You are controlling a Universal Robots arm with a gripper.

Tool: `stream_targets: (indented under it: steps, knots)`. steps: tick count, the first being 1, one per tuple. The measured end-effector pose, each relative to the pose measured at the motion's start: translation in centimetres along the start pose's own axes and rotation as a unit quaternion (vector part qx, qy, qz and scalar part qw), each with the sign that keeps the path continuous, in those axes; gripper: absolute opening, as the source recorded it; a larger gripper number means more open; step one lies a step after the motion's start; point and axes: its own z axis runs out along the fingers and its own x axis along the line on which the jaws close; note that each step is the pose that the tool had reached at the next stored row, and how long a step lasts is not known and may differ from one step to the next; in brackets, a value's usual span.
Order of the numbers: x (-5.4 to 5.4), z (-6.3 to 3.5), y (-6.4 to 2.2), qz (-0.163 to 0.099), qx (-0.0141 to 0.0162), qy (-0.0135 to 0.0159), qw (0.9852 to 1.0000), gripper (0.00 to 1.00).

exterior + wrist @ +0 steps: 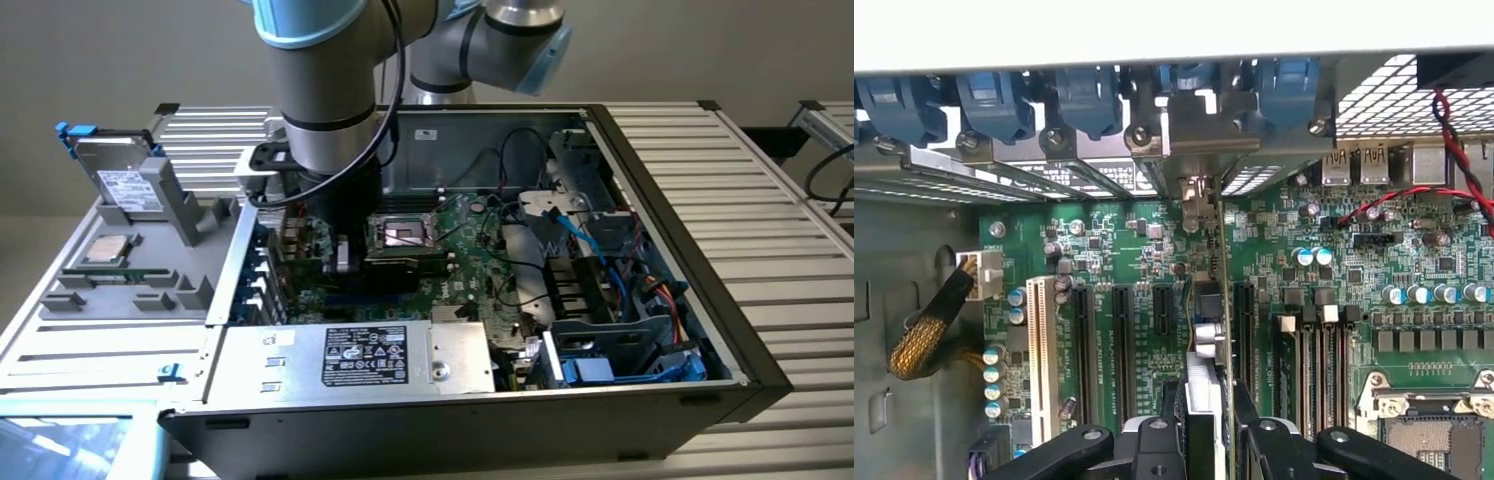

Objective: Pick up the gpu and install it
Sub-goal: 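Insert the gpu into the slot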

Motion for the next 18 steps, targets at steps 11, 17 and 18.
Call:
stream_targets:
  steps: [11, 17, 18]
  knots:
    - [0.0, 0.21, 0.07, 0.002, 0.0003, 0.0041, 1.0, 0.29]
    - [0.0, 0.27, 0.08, 0.002, 0.0003, 0.0042, 1.0, 0.29]
    - [0.0, 0.27, 0.08, 0.002, 0.0003, 0.0041, 1.0, 0.29]
